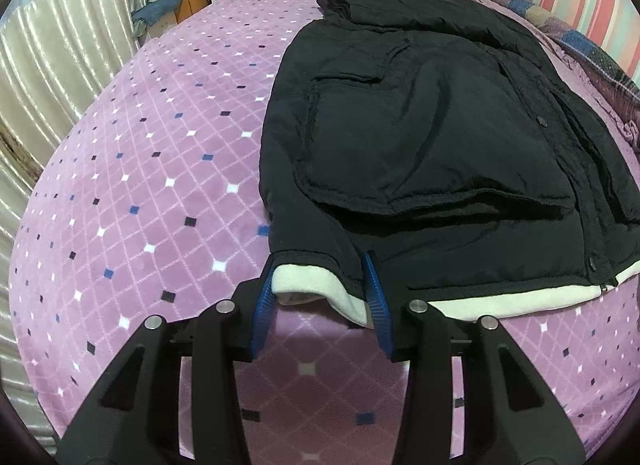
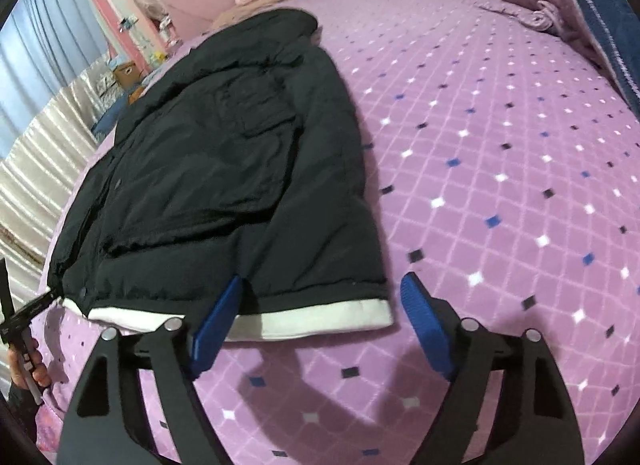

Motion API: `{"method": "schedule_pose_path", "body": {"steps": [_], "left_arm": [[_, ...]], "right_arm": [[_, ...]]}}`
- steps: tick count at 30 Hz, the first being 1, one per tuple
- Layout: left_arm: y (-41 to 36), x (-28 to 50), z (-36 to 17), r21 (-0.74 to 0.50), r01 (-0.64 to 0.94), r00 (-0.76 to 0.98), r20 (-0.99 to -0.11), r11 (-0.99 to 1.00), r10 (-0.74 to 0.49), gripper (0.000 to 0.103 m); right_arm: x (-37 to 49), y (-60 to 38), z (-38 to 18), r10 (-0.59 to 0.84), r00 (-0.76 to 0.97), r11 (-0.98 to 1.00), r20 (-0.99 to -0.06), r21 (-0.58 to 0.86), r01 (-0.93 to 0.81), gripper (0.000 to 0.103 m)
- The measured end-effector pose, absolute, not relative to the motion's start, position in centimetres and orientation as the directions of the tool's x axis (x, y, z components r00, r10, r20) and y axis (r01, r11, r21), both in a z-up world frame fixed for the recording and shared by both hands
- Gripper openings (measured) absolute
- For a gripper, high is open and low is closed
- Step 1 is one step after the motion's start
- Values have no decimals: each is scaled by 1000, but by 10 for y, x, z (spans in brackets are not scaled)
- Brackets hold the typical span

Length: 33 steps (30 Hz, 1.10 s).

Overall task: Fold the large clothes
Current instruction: 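Grasp the jacket hem with the left tool while the right tool grasps the hem, then lift the hem with both tools and fold it toward the collar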

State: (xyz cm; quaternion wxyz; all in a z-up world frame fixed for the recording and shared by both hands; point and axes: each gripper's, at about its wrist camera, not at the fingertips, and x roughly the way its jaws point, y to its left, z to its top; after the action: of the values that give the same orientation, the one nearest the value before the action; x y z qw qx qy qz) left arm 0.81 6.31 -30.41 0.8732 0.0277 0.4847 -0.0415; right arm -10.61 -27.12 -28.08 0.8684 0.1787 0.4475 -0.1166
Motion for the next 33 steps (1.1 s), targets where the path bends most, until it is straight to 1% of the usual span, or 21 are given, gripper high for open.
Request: {"method": "schedule_pose_path", "body": {"steps": [2,3,8,9,10,12,17,18,19,22,25,29,33], "left_arm": [[63,8,-305,11,100,527,-849,995,-43,42],[63,8,-305,11,99,528,-848,995,-43,42],[64,8,-305,16,101,528,-848,995,-40,42],[65,8,-305,16,103,528,-848,995,-41,42],[65,8,-306,14,103,527,-849,995,-42,42],[65,9,-306,9,101,522,-852,995,-45,42],[67,10,-306,-5,101,519,-853,995,-57,40],[67,10,-306,-10,101,518,-853,995,-61,38],[67,10,-305,-11,102,516,-854,995,-63,34],[64,12,-298,-20,113,510,-857,993,-75,24],[69,14,-286,-82,97,511,-851,992,-120,20],[75,20,-266,-150,95,528,-831,984,-178,18],[69,30,-244,-150,122,560,-806,981,-192,17]], "right_arm": [[-104,-268,-281,-32,571,914,-820,207,349,76],[-102,-267,-282,-32,569,918,-822,201,342,71],[-99,-260,-284,-26,564,930,-825,186,316,57],[-97,-258,-283,-22,565,934,-825,186,307,52],[-97,-256,-282,-17,568,937,-823,185,296,42],[-94,-251,-281,-21,570,948,-822,165,274,34],[-94,-253,-282,-9,574,945,-819,181,273,30],[-94,-254,-281,-9,575,945,-818,181,274,27],[-93,-254,-279,-5,578,944,-816,187,272,25],[-91,-256,-274,2,581,944,-814,194,268,23],[-89,-257,-263,3,595,945,-803,197,261,21],[-79,-263,-241,19,642,935,-767,241,260,20],[-60,-261,-221,20,681,939,-732,248,239,20]]}}
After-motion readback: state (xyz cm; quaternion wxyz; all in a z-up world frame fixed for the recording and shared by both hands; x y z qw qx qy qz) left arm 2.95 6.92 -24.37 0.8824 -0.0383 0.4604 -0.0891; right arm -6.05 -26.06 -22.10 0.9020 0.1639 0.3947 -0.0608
